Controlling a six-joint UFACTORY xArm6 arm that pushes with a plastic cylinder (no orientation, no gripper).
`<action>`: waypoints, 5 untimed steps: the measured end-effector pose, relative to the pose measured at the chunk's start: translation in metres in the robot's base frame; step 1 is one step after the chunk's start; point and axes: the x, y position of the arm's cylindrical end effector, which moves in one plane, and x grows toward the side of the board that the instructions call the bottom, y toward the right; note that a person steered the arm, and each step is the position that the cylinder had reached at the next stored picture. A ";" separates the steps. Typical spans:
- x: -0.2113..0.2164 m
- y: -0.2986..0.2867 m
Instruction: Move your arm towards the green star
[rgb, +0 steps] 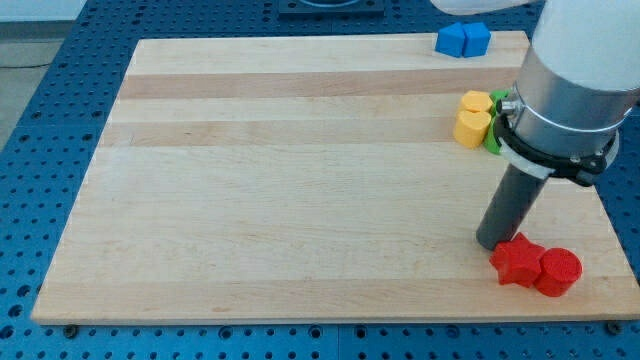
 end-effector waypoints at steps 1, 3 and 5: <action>0.000 0.000; 0.000 0.000; -0.004 -0.010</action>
